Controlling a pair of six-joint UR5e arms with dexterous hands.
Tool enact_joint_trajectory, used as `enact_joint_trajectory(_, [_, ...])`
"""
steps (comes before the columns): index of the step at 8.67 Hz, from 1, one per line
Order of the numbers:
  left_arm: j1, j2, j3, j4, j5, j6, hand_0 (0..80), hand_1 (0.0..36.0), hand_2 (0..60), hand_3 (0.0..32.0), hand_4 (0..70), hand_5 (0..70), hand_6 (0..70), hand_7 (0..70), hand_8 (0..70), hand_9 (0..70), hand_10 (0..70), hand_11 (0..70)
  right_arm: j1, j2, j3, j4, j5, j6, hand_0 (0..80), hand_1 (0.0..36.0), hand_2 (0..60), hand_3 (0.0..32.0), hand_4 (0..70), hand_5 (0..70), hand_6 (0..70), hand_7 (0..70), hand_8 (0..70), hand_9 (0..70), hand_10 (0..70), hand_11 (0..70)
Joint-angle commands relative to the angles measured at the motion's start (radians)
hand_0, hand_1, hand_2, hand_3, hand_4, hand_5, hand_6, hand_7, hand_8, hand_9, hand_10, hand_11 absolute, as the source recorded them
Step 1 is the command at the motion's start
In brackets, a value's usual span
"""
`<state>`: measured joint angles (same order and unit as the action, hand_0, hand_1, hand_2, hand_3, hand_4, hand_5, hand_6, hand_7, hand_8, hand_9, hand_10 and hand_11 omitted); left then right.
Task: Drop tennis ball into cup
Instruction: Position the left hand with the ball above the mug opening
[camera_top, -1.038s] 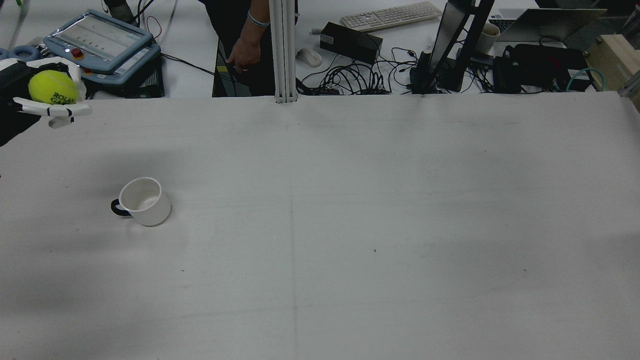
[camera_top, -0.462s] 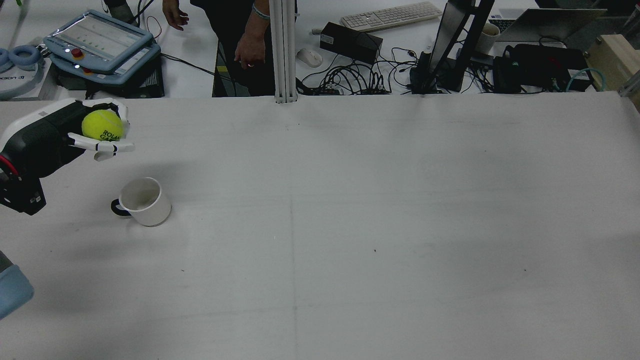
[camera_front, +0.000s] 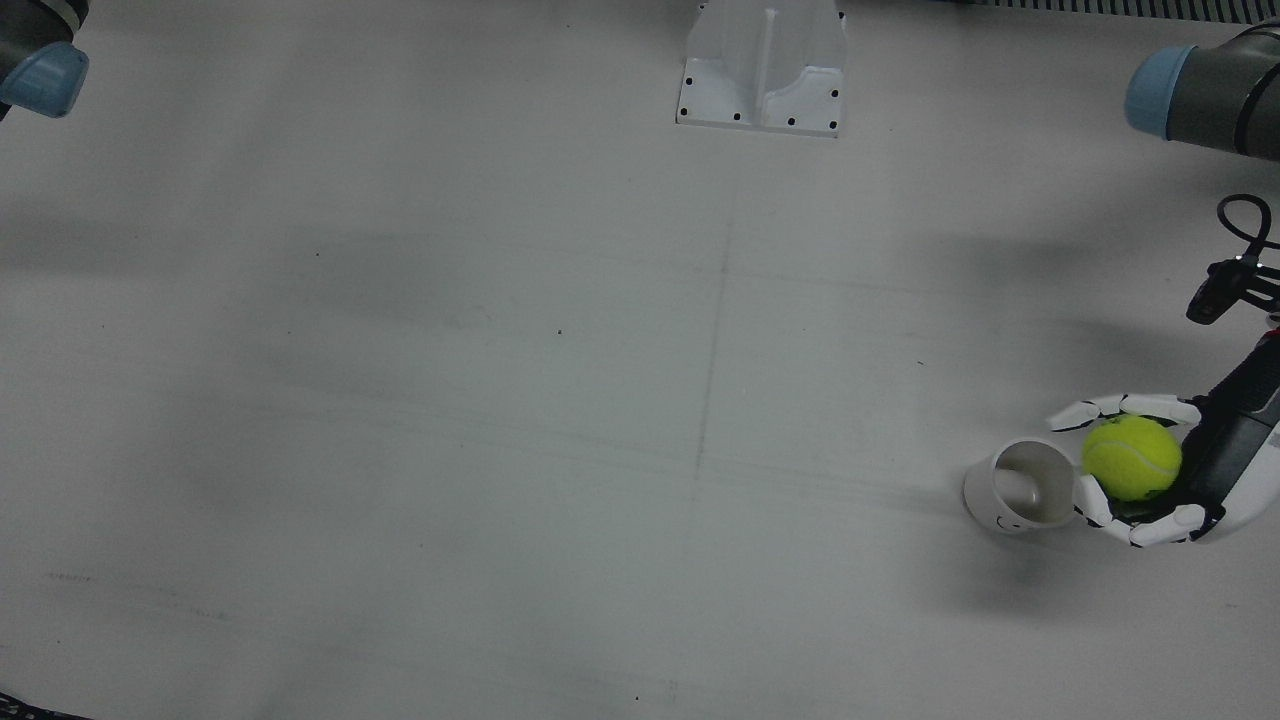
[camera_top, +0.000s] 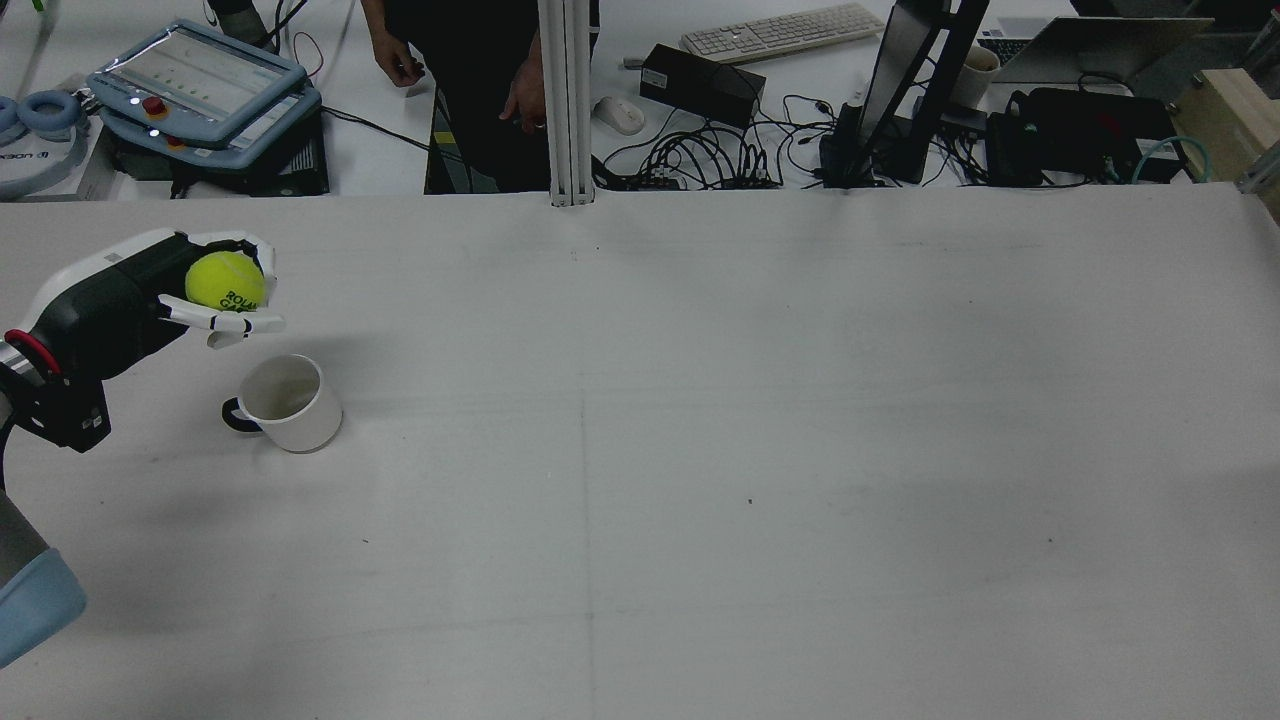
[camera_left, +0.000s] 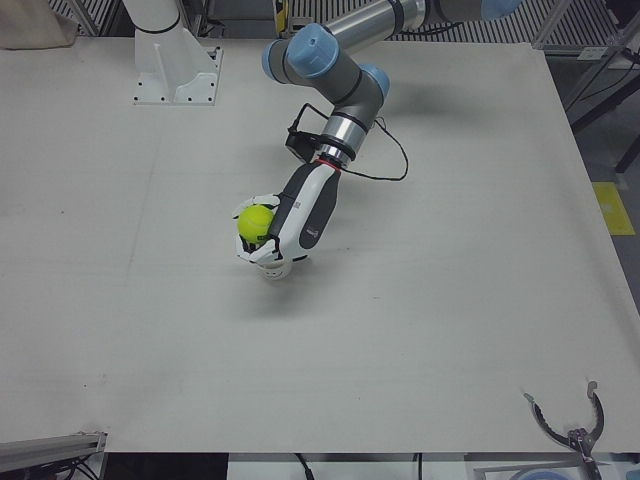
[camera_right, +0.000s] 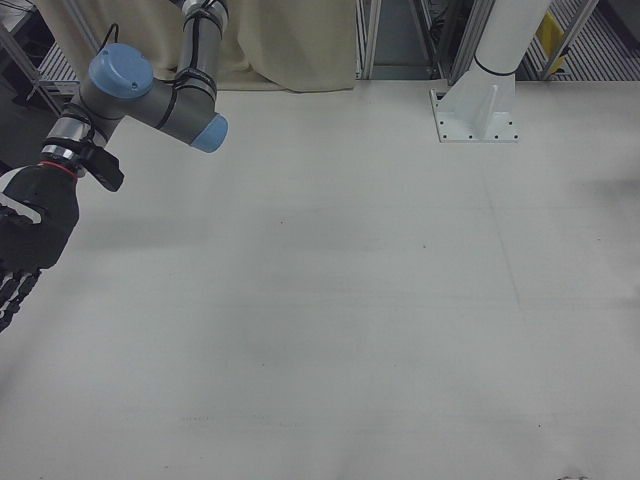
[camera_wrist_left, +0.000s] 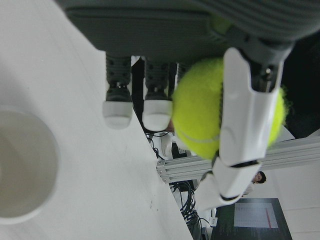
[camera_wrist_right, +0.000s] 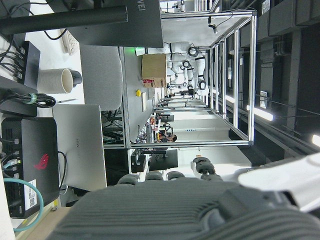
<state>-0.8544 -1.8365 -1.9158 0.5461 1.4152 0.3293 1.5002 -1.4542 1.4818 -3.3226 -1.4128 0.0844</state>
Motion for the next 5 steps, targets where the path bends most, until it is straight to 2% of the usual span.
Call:
enact_joint_trajectory(1, [0.005, 0.002, -0.003, 0.000, 0.007, 0.002, 60.0, 36.0, 60.0, 0.0, 70.0, 61.3, 70.0, 70.0, 70.0, 70.0, 58.5, 70.0, 0.000, 0.000, 0.000, 0.000, 0.000, 0.000, 0.0, 0.0, 0.0, 0.0, 0.0, 0.0, 0.0, 0.0, 0.0, 0.0, 0.0, 0.0])
enact_joint_trajectory(2, [0.005, 0.002, -0.006, 0.001, 0.010, 0.002, 59.9, 36.0, 60.0, 0.0, 68.3, 70.0, 70.0, 70.0, 70.0, 70.0, 58.2, 70.0, 0.000, 0.000, 0.000, 0.000, 0.000, 0.000, 0.0, 0.0, 0.0, 0.0, 0.0, 0.0, 0.0, 0.0, 0.0, 0.0, 0.0, 0.0])
enact_joint_trajectory(3, [0.005, 0.002, -0.008, 0.006, 0.010, -0.006, 60.0, 36.0, 60.0, 0.0, 63.6, 70.0, 70.0, 70.0, 70.0, 70.0, 58.2, 70.0, 0.000, 0.000, 0.000, 0.000, 0.000, 0.000, 0.0, 0.0, 0.0, 0.0, 0.0, 0.0, 0.0, 0.0, 0.0, 0.0, 0.0, 0.0])
enact_joint_trajectory(4, [0.006, 0.002, -0.008, 0.012, 0.010, -0.007, 60.0, 36.0, 60.0, 0.0, 65.8, 70.0, 70.0, 70.0, 70.0, 70.0, 58.2, 70.0, 0.000, 0.000, 0.000, 0.000, 0.000, 0.000, 0.0, 0.0, 0.0, 0.0, 0.0, 0.0, 0.0, 0.0, 0.0, 0.0, 0.0, 0.0])
enact_joint_trajectory(5, [0.006, 0.003, -0.009, 0.015, 0.011, -0.007, 60.0, 36.0, 60.0, 0.0, 70.0, 48.9, 70.0, 70.0, 70.0, 70.0, 58.0, 70.0, 0.000, 0.000, 0.000, 0.000, 0.000, 0.000, 0.0, 0.0, 0.0, 0.0, 0.0, 0.0, 0.0, 0.0, 0.0, 0.0, 0.0, 0.0])
